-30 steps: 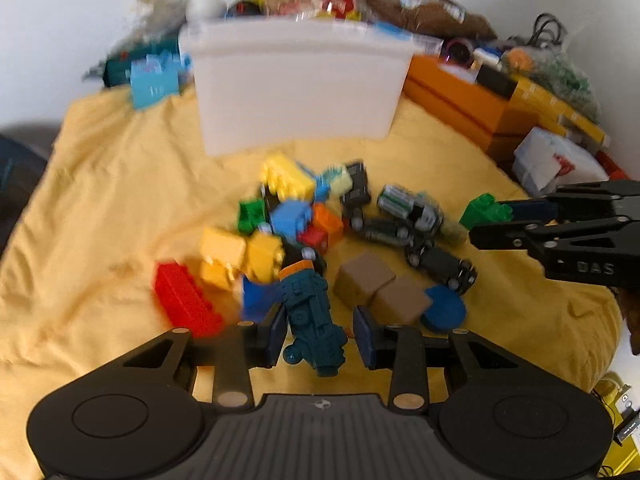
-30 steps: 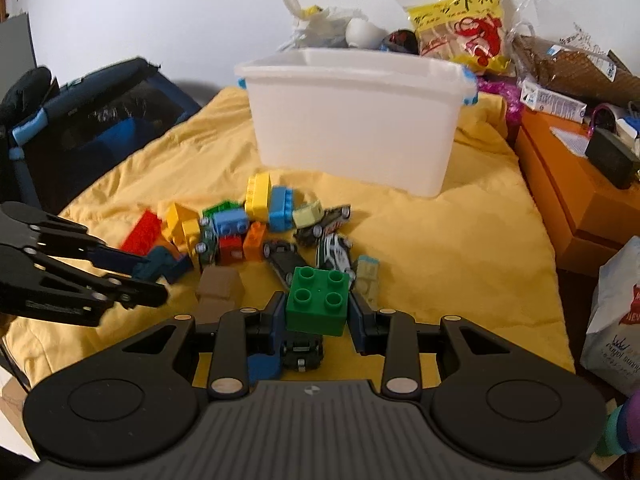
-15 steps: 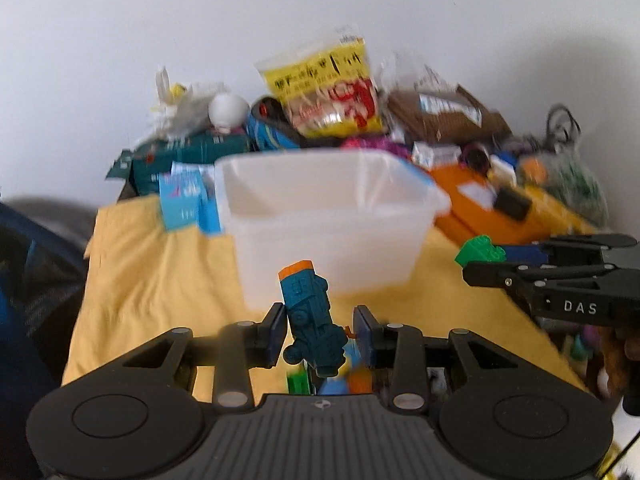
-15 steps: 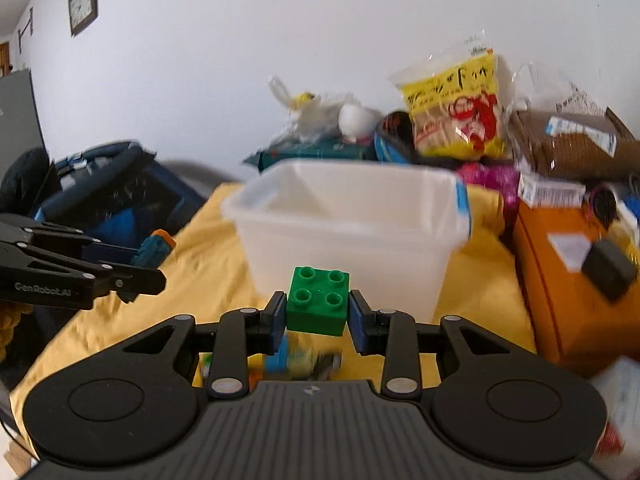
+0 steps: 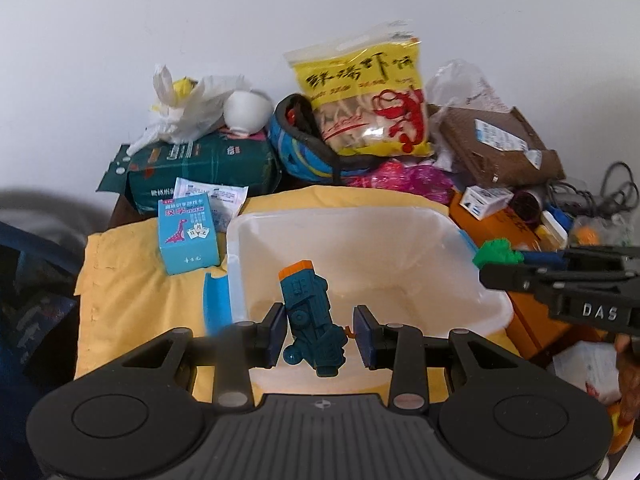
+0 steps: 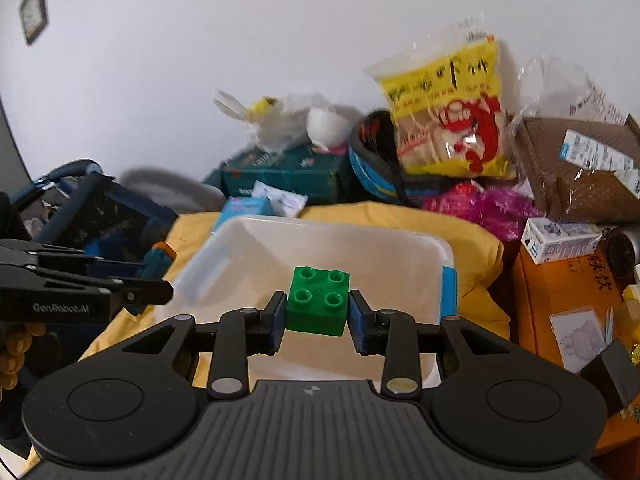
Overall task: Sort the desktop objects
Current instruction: 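Carry both items over the white bin and open both grippers to drop them, then grasp the olive toy figure with the right gripper while the left gripper grasps the red block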
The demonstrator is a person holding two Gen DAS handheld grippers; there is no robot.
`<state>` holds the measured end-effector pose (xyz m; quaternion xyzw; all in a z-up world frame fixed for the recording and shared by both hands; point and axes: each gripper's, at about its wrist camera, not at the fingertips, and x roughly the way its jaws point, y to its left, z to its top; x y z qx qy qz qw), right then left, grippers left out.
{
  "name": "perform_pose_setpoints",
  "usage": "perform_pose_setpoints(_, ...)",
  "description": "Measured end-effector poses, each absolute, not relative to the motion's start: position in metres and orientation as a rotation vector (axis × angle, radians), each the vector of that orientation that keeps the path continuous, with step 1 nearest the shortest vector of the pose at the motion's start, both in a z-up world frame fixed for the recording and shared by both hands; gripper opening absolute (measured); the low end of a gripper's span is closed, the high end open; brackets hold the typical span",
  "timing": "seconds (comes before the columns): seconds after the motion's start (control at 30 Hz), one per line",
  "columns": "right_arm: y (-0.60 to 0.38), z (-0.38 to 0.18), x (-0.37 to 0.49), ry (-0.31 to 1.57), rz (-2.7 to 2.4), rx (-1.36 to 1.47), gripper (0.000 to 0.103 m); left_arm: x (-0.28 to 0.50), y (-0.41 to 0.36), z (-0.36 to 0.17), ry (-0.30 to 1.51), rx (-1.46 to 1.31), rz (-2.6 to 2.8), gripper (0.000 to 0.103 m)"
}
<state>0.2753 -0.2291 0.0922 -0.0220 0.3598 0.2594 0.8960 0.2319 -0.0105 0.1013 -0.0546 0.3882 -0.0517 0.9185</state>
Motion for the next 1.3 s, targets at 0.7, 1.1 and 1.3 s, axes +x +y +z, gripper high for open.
perform_pose_setpoints(0.7,-0.223,0.074,0.307,0.832,0.493,-0.090,0.054,0.285,-0.008,0.080,0.914,-0.098,-0.063,0.069)
perform_pose_setpoints(1.1,-0.256,0.011,0.142,0.727,0.589,-0.166,0.059,0.120,0.006,0.032,0.788,-0.004,-0.038,0.070)
perform_pose_setpoints(1.3,-0.264,-0.039,0.114,0.817,0.525,-0.191,0.049,0.065,0.011,-0.021,0.874,-0.055,0.030,0.070)
